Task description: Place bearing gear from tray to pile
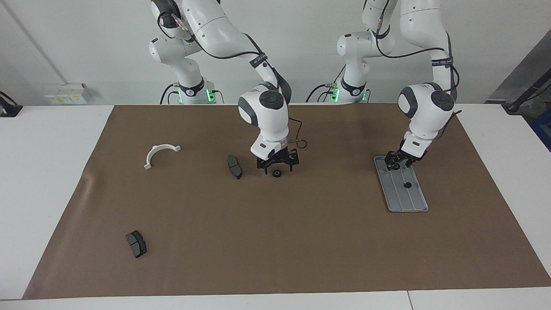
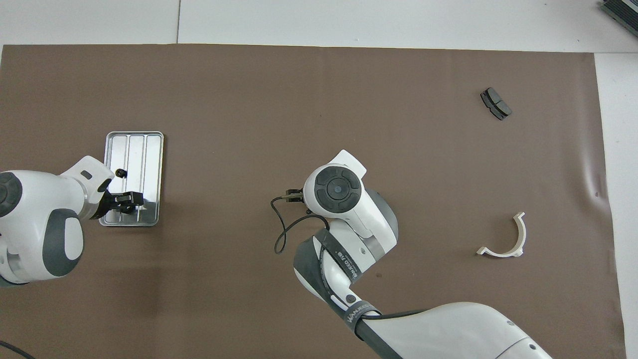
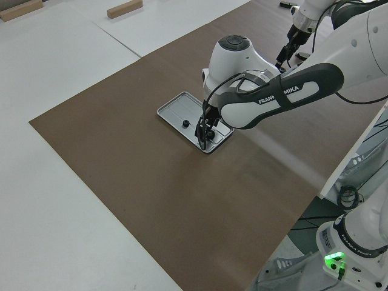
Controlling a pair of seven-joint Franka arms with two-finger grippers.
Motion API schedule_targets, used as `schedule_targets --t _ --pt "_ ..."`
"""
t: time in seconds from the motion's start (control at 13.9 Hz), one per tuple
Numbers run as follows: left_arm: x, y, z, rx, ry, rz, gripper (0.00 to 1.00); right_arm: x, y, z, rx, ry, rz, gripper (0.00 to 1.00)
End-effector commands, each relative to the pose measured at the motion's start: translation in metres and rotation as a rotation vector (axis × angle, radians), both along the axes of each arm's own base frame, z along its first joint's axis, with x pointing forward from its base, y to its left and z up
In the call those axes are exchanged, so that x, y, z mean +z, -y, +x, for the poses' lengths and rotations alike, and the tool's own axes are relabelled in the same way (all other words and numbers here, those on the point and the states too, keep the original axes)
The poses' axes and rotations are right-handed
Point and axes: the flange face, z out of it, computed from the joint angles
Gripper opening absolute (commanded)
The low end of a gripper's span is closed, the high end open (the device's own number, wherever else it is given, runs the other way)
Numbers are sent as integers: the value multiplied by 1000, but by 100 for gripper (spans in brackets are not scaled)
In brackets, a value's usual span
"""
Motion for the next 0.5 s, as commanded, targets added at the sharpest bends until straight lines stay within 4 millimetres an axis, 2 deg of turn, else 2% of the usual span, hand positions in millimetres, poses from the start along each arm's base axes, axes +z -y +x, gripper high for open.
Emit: schedule_targets --t 0.0,0.07,0.29,0.43 --pt "-3 3 -9 12 16 -1 69 -15 8 -9 16 -2 -39 100" --pt "-5 2 -10 14 13 -1 62 -17 8 -11 21 -1 -42 100" --pt "-5 3 -11 14 10 -2 48 -15 4 -16 27 -8 -48 91" --pt "-5 3 -11 13 4 -2 37 -22 4 -20 31 -10 -50 84"
